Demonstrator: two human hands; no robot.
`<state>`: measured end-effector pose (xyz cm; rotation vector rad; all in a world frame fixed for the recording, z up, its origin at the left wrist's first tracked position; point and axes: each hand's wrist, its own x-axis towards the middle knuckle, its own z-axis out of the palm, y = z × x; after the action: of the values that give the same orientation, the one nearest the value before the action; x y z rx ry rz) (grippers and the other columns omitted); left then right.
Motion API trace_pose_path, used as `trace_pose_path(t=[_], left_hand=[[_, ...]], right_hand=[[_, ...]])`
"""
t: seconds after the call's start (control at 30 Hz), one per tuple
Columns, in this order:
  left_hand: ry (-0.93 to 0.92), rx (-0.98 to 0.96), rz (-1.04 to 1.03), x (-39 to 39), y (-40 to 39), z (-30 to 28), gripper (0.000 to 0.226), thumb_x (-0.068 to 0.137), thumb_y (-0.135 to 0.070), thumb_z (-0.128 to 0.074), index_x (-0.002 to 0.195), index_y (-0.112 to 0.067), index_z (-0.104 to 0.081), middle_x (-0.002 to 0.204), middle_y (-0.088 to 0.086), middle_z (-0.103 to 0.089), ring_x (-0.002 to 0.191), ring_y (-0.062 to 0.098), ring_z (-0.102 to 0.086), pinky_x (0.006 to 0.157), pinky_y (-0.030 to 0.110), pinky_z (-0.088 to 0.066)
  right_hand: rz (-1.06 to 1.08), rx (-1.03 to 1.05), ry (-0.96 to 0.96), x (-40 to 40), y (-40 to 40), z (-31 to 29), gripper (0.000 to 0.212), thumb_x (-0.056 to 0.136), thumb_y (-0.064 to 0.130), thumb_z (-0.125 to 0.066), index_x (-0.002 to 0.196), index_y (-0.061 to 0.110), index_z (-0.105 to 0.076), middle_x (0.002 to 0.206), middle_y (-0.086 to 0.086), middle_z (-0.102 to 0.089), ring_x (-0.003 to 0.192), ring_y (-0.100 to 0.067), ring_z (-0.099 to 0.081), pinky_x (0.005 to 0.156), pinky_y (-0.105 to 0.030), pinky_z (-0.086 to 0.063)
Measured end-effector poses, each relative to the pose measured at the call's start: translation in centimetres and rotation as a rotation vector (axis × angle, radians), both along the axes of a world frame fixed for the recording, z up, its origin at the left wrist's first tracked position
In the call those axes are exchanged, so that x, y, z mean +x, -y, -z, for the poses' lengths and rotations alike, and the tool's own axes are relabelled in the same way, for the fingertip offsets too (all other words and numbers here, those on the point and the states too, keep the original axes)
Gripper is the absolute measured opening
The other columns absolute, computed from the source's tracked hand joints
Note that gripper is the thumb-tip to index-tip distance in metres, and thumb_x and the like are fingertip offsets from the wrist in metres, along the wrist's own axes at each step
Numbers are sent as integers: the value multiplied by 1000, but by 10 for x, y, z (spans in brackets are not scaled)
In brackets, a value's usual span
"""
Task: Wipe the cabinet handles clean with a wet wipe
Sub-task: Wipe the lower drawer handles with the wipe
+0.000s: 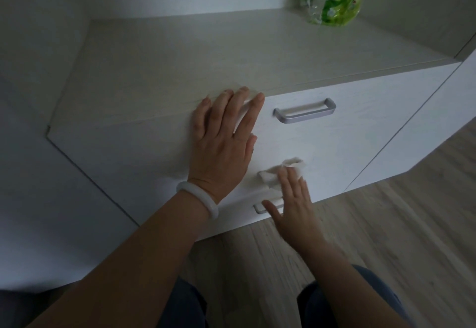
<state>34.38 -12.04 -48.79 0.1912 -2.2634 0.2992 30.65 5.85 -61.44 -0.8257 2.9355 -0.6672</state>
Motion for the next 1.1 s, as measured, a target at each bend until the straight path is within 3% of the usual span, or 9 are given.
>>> trace_pose_path(t=[0.13,0.23,0.4,0.57,0.7,0.87,0.97,1.1], left_hand=[[9,25,5,3,-3,-2,65,88,-31,-59,149,-22,-37,150,6,-43,136,26,-33,117,46,-12],[15,34,18,5,-3,-3,66,86,-27,-58,149,-22,-38,150,4,-42,137,26,-35,117,44,-11],[15,61,8,3,-5,-4,66,86,-29,-59,148,-22,-39,149,5,-43,137,27,-37,118,45,-10],[11,43,23,3,-3,-3,66,85,-26,-60,148,-22,-39,150,5,-43,136,26,-35,117,43,-11],[-5,56,22,2,-3,-3,67,84,-26,-62,147,-22,-41,149,5,-45,135,26,-35,117,43,-11],[12,53,34,5,-4,-5,68,83,-27,-61,148,-21,-40,149,5,-44,135,25,-34,117,42,-11],[21,47,28,5,-4,-5,69,84,-30,-61,148,-21,-39,150,5,-43,136,25,-34,117,42,-10],[39,44,16,6,-3,-5,70,84,-32,-61,149,-22,-37,150,5,-42,136,26,-32,117,43,-11]], right_hand=[[-109,-6,-38,1,-1,3,77,94,61,-33,154,31,4,160,11,9,147,-11,10,121,-35,3],[2,38,-58,-13,-14,2,77,92,63,-23,154,25,3,160,8,8,147,-9,10,123,-38,-3],[-132,21,-62,13,12,-7,80,94,59,-38,154,26,4,154,13,16,139,-4,26,113,-27,16],[-51,3,-85,2,-4,-4,78,93,52,-48,155,25,-9,158,10,1,148,-12,0,121,-36,-1],[30,-34,-2,20,28,-6,82,93,52,-49,155,24,-3,161,3,4,149,-20,3,119,-34,2],[76,26,-93,5,7,-2,75,96,47,-45,155,22,-6,161,1,-1,149,-18,-2,122,-38,-3],[147,7,-57,9,18,-6,76,97,48,-43,155,20,-3,162,-2,1,149,-18,4,120,-35,4],[-7,55,-87,21,26,-8,79,96,49,-46,154,22,0,155,5,10,143,-16,12,115,-34,7]])
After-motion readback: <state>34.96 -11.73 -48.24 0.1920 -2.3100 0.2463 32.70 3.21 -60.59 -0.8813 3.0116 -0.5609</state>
